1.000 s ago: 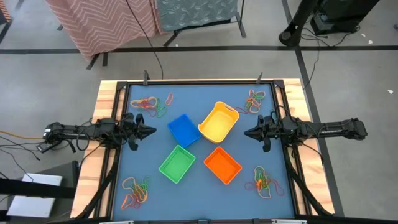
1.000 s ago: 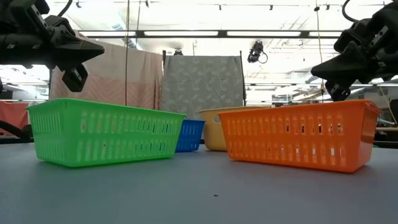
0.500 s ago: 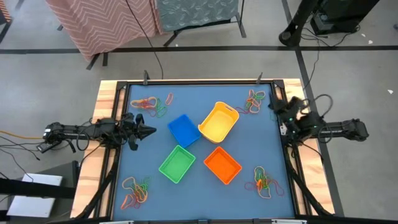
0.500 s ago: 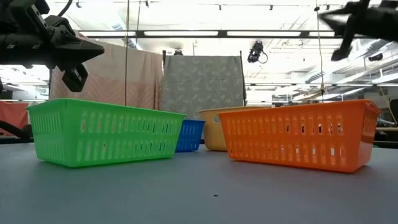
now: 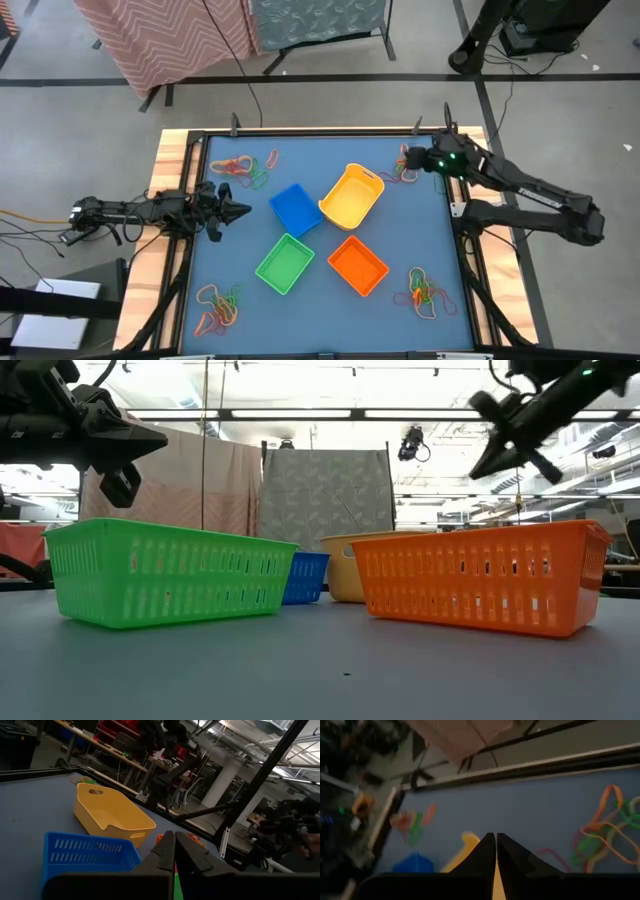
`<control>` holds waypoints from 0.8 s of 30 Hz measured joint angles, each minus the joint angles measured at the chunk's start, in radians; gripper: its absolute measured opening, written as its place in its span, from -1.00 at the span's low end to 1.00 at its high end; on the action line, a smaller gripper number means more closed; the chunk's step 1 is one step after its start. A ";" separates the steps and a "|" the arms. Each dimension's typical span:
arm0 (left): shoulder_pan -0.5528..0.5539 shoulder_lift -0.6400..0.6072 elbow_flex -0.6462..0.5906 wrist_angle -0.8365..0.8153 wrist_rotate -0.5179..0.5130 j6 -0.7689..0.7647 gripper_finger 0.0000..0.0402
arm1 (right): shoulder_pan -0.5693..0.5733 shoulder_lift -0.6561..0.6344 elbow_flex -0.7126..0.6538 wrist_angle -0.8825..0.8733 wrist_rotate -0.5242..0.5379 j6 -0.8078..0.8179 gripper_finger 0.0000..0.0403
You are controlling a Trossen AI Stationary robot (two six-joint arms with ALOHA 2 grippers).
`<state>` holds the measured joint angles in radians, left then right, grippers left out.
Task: Sort rubber bands into baskets
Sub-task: Put the yellow rubber band into the orange bin
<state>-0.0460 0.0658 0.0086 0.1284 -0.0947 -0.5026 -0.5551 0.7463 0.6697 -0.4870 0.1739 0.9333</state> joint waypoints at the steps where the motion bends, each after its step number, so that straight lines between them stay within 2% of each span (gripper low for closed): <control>1: 0.000 0.000 0.000 0.000 0.000 0.000 -0.92 | -0.012 0.020 0.004 0.006 -0.025 0.013 -0.85; 3: 0.000 0.000 0.000 0.000 0.000 0.000 -0.92 | -0.027 0.053 0.001 0.031 -0.067 0.007 -0.85; 7: 0.000 0.000 0.000 0.000 0.000 0.000 -0.92 | -0.029 0.113 0.001 0.094 -0.072 -0.032 -0.85; 12: 0.000 0.000 0.000 0.000 0.000 0.000 -0.92 | -0.030 0.174 0.001 0.096 -0.099 -0.063 -0.85; 15: 0.000 0.000 0.000 0.000 0.000 0.000 -0.92 | -0.032 0.196 0.001 0.094 -0.150 -0.089 -0.85; 17: 0.000 0.000 0.000 0.000 0.000 0.000 -0.92 | -0.050 0.217 0.002 0.092 -0.169 -0.061 -0.85; 20: 0.000 0.000 0.000 0.000 0.000 0.000 -0.92 | -0.129 0.277 0.002 0.013 -0.293 -0.014 -0.89; 24: 0.000 0.000 0.000 0.000 0.000 0.000 -0.92 | -0.208 0.394 0.001 -0.061 -0.460 -0.093 -0.93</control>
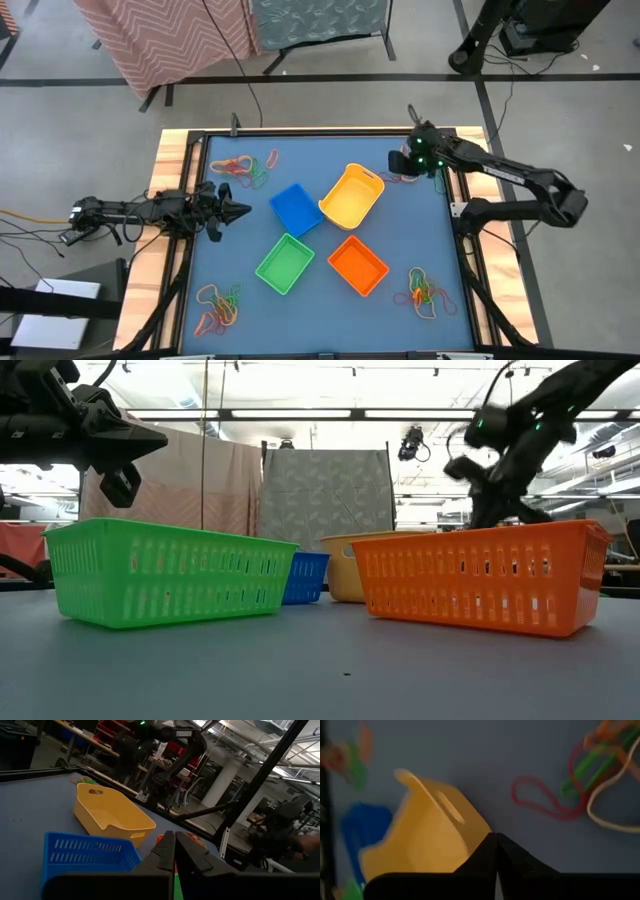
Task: Sort rubber bands into baskets
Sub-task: Put the yellow rubber band into the orange bin
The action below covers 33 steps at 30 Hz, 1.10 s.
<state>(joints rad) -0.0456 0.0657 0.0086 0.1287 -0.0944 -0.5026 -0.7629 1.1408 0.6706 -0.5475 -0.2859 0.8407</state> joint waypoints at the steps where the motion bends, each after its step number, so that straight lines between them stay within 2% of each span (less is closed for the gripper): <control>1: 0.000 0.000 0.000 0.000 0.000 0.000 -0.92 | -0.010 0.026 -0.001 0.000 -0.020 -0.029 -0.93; 6: 0.000 0.000 0.000 0.000 0.000 0.000 -0.92 | -0.028 0.121 -0.001 -0.010 -0.025 -0.124 -0.92; 10: 0.000 0.000 0.000 0.000 0.000 0.000 -0.92 | -0.032 0.136 0.003 -0.035 0.003 -0.172 -0.92; 17: 0.000 0.000 0.000 0.000 0.000 0.000 -0.92 | -0.005 0.131 0.172 -0.271 0.217 -0.340 -0.94; 21: 0.000 0.000 0.000 0.000 0.000 0.000 -0.92 | 0.005 0.137 0.235 -0.314 0.325 -0.391 -0.94; 27: 0.000 0.000 0.000 0.000 0.000 0.000 -0.92 | -0.039 0.212 0.226 -0.329 0.241 -0.447 -0.86; 33: 0.000 0.000 0.000 0.000 0.000 0.000 -0.92 | -0.034 0.289 0.226 -0.331 0.238 -0.539 -0.53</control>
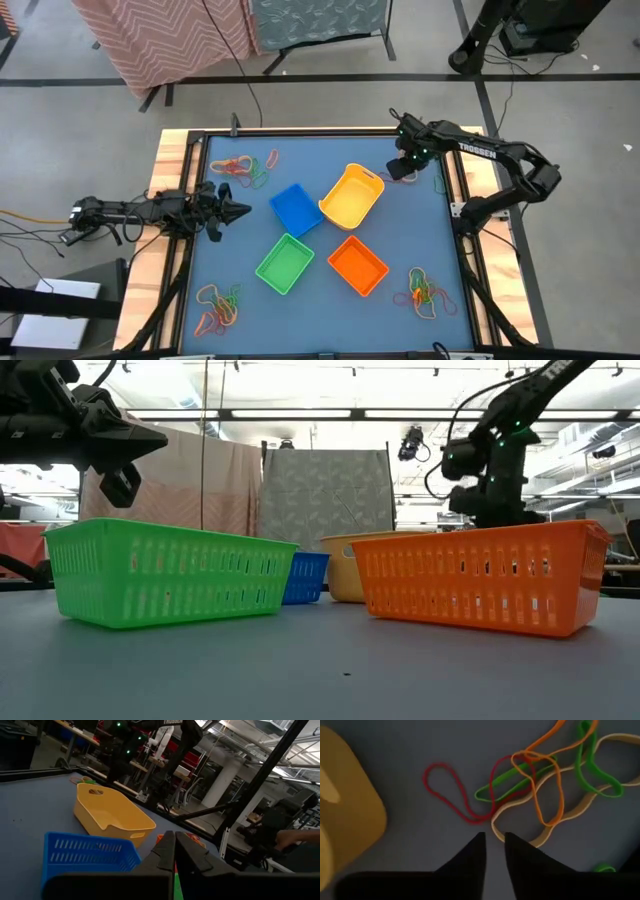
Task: Sort rubber bands into baskets
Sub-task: Put the yellow rubber band into the orange bin
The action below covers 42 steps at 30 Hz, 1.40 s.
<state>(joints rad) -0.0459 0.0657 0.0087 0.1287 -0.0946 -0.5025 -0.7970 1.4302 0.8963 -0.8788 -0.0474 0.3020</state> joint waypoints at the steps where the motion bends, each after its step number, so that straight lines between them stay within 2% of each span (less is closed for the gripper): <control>1: 0.000 0.000 0.000 0.000 0.000 0.000 -0.92 | 0.004 0.013 0.000 -0.004 0.008 -0.018 -0.45; 5: 0.000 0.000 0.000 0.000 0.000 0.000 -0.92 | 0.007 0.063 0.000 -0.023 0.090 -0.056 -0.19; 9: 0.000 0.000 0.000 0.000 0.000 0.000 -0.92 | 0.006 0.109 0.000 -0.019 0.104 -0.103 -0.05; 26: 0.000 0.000 0.000 0.000 0.000 0.000 -0.92 | 0.017 0.257 0.002 -0.005 0.103 -0.287 -0.14; 30: 0.000 0.000 0.000 0.000 0.000 0.000 -0.92 | 0.021 0.277 0.004 -0.010 0.081 -0.297 -0.32; 34: 0.000 0.000 0.000 0.000 0.000 0.000 -0.92 | 0.022 0.251 0.001 -0.035 0.023 -0.306 -0.83; 35: 0.000 0.000 0.000 0.000 0.000 0.000 -0.92 | 0.022 0.236 -0.004 -0.071 -0.005 -0.311 -0.91; 42: 0.000 0.000 0.000 0.000 0.000 0.000 -0.92 | 0.018 0.028 -0.002 -0.218 -0.181 -0.310 -0.96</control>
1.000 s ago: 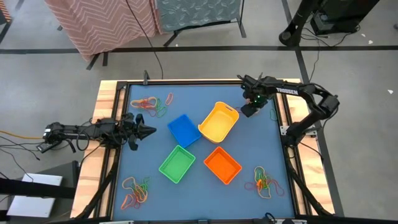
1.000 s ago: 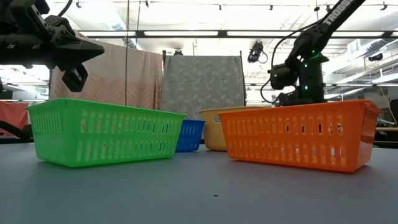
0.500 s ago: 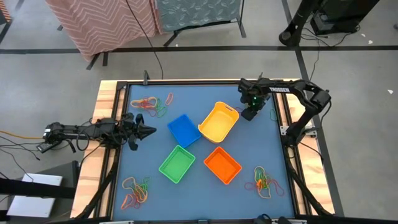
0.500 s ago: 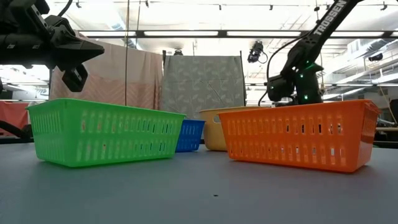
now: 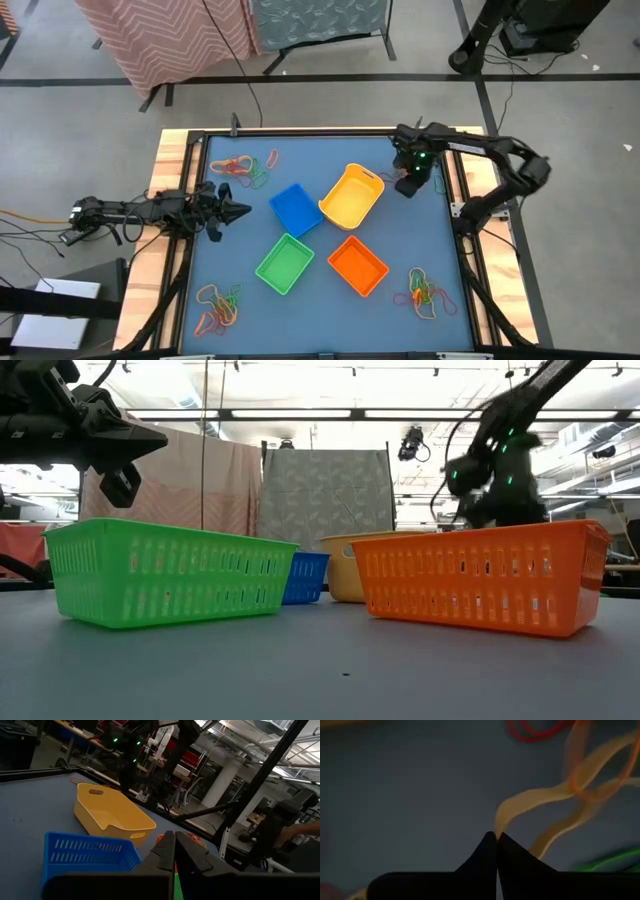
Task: Sort rubber bands into baskets
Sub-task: Put the yellow rubber band into the orange bin
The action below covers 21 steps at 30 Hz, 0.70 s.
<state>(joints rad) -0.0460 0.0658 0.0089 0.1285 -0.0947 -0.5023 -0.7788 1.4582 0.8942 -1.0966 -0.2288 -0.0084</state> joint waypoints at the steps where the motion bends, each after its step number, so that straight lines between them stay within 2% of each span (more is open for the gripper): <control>1: 0.000 0.000 0.000 0.000 0.000 0.000 -0.92 | -0.003 -0.035 0.005 -0.011 -0.031 0.006 -0.96; 4: 0.000 0.000 0.000 0.000 0.000 0.000 -0.92 | -0.014 -0.129 0.012 -0.040 -0.108 0.034 -0.97; 7: 0.000 0.000 0.000 0.000 0.000 0.000 -0.92 | -0.029 -0.212 0.040 -0.049 -0.140 0.084 -0.97; 14: 0.000 0.000 0.000 0.000 0.000 0.000 -0.92 | -0.061 -0.328 0.130 -0.105 -0.116 0.170 -0.98; 21: 0.000 0.000 0.000 0.000 0.000 0.000 -0.92 | -0.068 -0.367 0.244 -0.129 -0.044 0.201 -0.98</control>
<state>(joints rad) -0.0460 0.0657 0.0087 0.1284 -0.0944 -0.5022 -0.8467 1.0916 1.1379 -1.2255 -0.2727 0.1921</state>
